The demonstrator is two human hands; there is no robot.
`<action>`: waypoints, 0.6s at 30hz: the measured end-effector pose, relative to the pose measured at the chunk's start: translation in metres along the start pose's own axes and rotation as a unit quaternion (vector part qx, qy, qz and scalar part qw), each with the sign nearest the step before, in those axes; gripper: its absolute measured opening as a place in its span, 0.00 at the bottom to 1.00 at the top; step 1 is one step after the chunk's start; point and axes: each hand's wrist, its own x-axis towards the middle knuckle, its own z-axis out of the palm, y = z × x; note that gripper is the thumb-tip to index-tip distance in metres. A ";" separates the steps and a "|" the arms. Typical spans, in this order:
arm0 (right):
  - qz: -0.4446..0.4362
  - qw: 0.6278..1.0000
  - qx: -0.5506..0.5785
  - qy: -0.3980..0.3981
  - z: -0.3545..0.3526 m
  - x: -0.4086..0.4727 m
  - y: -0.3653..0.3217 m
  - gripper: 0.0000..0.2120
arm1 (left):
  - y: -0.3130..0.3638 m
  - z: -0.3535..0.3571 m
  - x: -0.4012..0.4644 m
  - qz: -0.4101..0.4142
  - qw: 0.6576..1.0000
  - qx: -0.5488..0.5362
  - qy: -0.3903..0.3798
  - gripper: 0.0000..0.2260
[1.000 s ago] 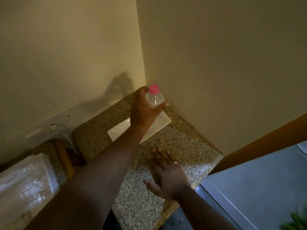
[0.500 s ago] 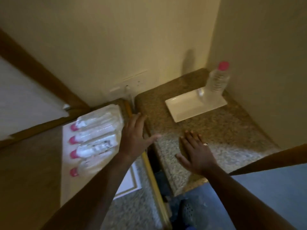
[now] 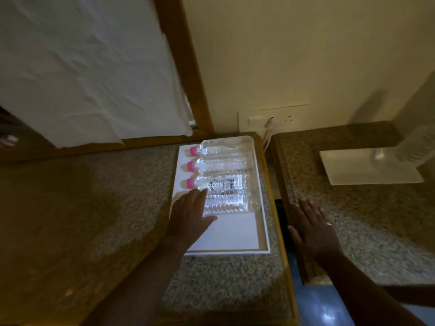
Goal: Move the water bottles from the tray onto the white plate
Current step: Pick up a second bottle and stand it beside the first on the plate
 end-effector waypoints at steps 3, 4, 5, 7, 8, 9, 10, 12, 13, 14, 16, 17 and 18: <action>0.004 1.000 -0.015 -0.003 0.000 0.000 0.001 0.38 | -0.011 -0.002 0.009 -0.046 0.995 -0.071 -0.059 0.37; 0.004 1.000 -0.018 -0.005 0.000 0.000 0.000 0.38 | -0.014 -0.003 0.013 -0.053 0.992 -0.087 -0.079 0.38; 0.005 1.000 -0.019 -0.006 0.000 0.000 0.000 0.38 | -0.015 -0.007 0.017 -0.054 0.989 -0.098 -0.098 0.38; 0.007 1.000 -0.020 -0.012 0.000 0.000 0.000 0.37 | -0.018 -0.017 0.022 -0.041 0.984 -0.126 -0.117 0.37; 0.007 1.000 -0.020 -0.012 0.000 0.000 0.001 0.37 | -0.020 -0.024 0.023 -0.028 0.984 -0.138 -0.112 0.36; 0.009 1.000 -0.019 -0.013 0.001 -0.001 0.001 0.36 | -0.021 -0.034 0.025 -0.009 0.984 -0.146 -0.097 0.36; 0.012 1.000 -0.017 -0.013 0.001 -0.001 0.001 0.36 | -0.019 -0.046 0.028 0.016 0.986 -0.149 -0.075 0.36; 0.018 1.000 -0.011 -0.015 -0.002 -0.001 -0.001 0.37 | -0.010 -0.070 0.038 0.075 0.986 -0.146 -0.044 0.35; 0.018 1.000 -0.010 -0.016 -0.002 -0.002 -0.002 0.37 | -0.002 -0.081 0.044 0.096 0.984 -0.146 -0.045 0.34; 0.019 1.000 -0.008 -0.017 -0.004 -0.001 -0.002 0.38 | 0.006 -0.090 0.049 0.109 0.982 -0.147 -0.051 0.32; 0.020 1.000 -0.005 -0.018 -0.005 -0.001 -0.002 0.38 | 0.020 -0.099 0.055 0.107 0.978 -0.170 -0.054 0.30; 0.021 1.000 -0.004 -0.020 -0.005 -0.001 -0.002 0.37 | 0.025 -0.100 0.055 0.089 0.973 -0.207 -0.044 0.29; 0.021 1.000 -0.002 -0.022 -0.005 -0.001 -0.002 0.36 | 0.029 -0.097 0.052 0.063 0.963 -0.262 -0.025 0.29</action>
